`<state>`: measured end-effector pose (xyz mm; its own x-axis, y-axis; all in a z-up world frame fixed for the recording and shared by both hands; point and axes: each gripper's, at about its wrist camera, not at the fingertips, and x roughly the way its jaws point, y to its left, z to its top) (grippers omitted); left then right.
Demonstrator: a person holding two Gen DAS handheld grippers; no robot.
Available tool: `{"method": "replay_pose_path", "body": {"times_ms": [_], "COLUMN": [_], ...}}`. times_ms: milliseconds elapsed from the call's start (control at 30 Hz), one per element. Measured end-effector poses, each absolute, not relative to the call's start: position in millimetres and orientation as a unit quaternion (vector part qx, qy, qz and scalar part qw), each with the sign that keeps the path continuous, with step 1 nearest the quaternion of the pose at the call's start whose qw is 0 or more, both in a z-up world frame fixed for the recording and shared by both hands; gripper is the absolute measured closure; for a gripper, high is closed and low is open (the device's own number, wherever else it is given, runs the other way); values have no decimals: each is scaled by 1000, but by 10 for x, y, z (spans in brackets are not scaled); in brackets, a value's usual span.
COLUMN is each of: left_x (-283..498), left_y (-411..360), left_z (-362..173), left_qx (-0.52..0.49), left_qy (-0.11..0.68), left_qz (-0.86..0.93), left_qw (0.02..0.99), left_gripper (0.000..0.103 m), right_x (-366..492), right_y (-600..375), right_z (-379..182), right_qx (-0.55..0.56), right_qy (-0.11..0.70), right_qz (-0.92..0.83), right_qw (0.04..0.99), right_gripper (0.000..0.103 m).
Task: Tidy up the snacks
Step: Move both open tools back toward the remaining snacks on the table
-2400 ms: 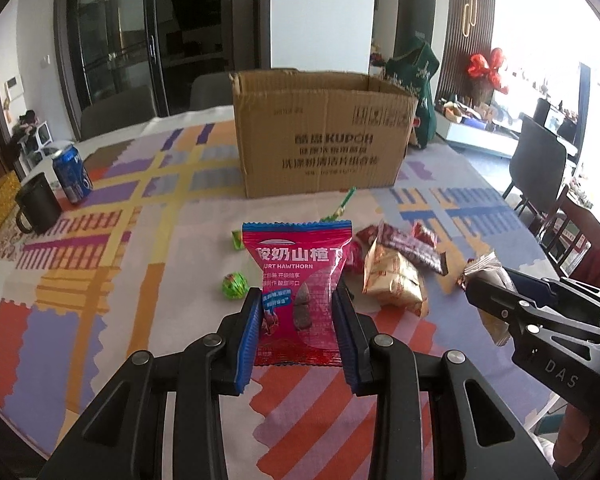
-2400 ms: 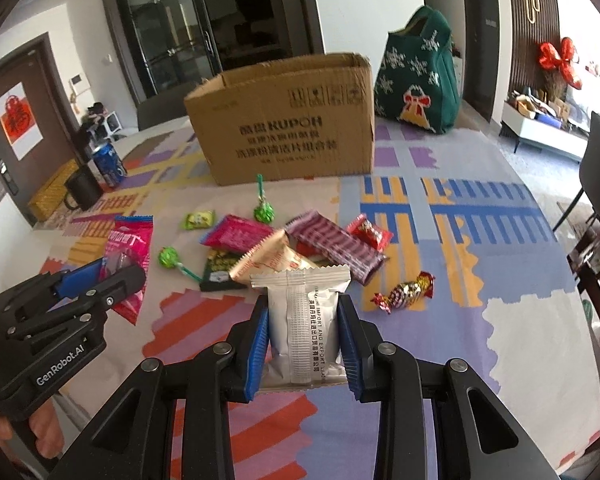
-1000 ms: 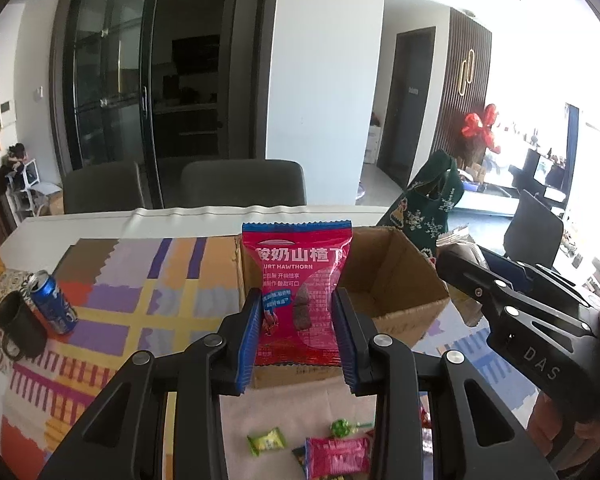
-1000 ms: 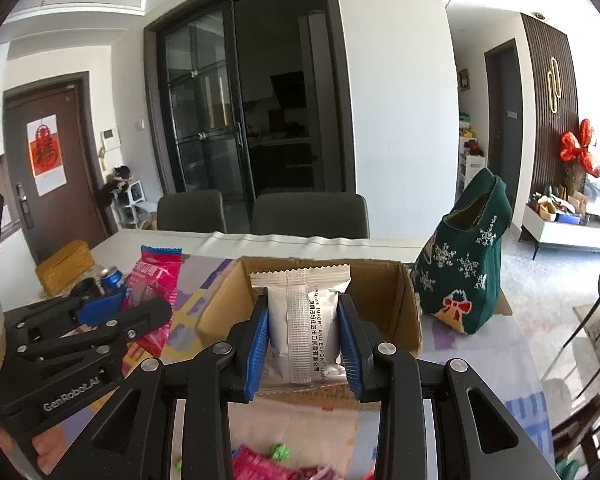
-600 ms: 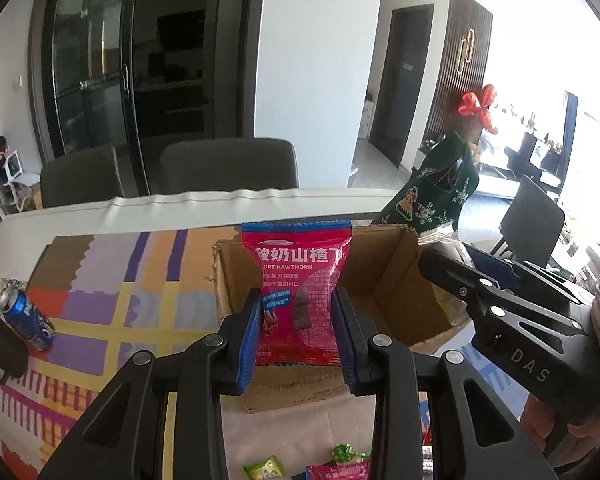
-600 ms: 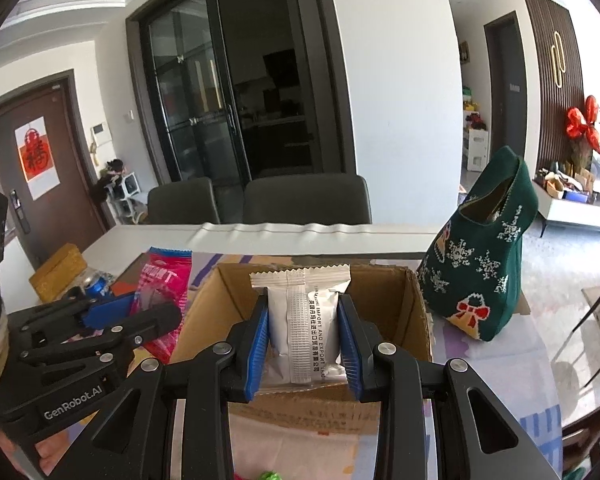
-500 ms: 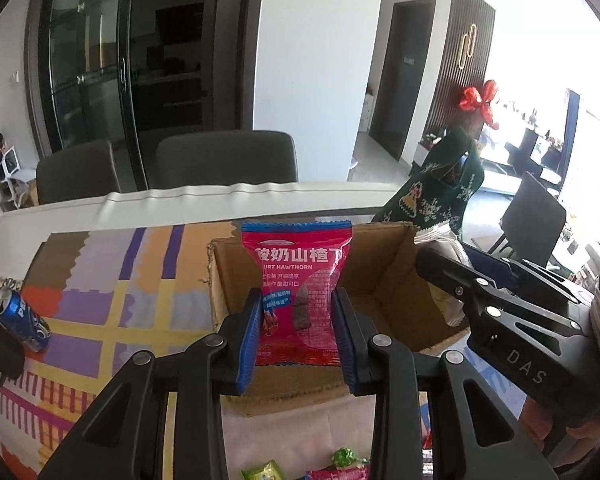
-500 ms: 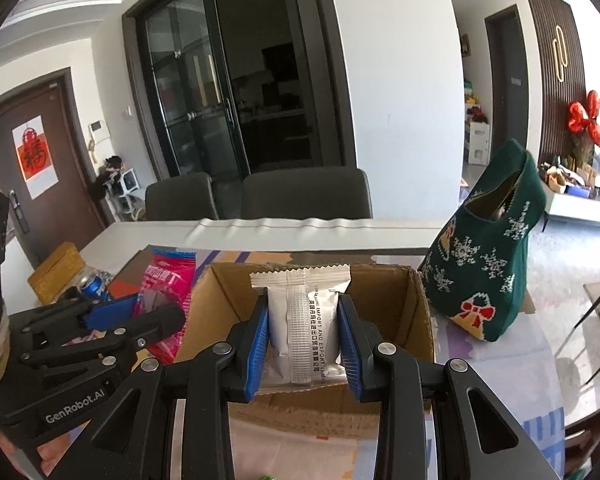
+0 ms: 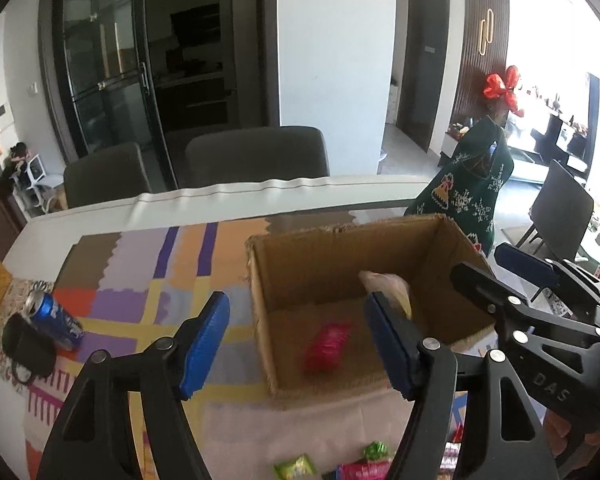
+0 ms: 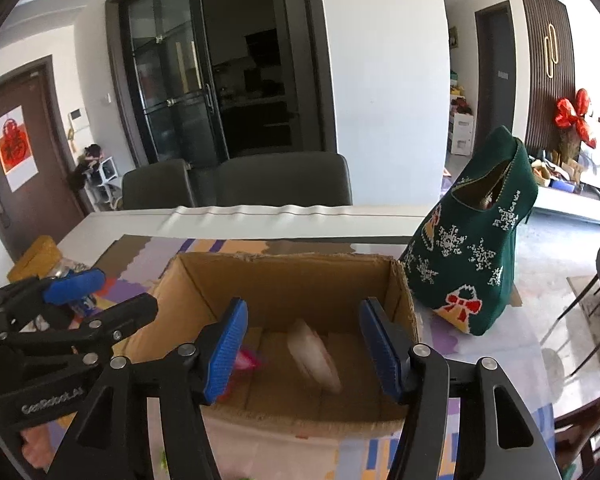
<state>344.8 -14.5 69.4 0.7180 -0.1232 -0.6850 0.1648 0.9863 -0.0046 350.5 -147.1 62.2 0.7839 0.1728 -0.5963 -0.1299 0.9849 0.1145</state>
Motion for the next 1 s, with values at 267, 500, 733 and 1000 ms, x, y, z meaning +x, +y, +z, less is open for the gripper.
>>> {"method": "replay_pose_path", "body": {"times_ms": [267, 500, 733, 1000], "left_x": [2970, 2527, 2220, 1936], "left_y": [7, 59, 181, 296], "left_z": [758, 834, 768, 482], "left_qx": [18, 37, 34, 10], "left_qy": [365, 341, 342, 370], "left_qz": [-70, -56, -47, -39], "left_qw": [928, 938, 938, 928], "left_gripper": [29, 26, 26, 26], "right_x": [3047, 2661, 2406, 2174], "right_y": [-1380, -1278, -1229, -1157], "right_z": [689, 709, 628, 365], "right_qx": [17, 11, 15, 18], "right_qy": [308, 305, 317, 343], "right_qz": [106, 134, 147, 156], "right_qw": [945, 943, 937, 926], "right_gripper": [44, 44, 44, 44]}}
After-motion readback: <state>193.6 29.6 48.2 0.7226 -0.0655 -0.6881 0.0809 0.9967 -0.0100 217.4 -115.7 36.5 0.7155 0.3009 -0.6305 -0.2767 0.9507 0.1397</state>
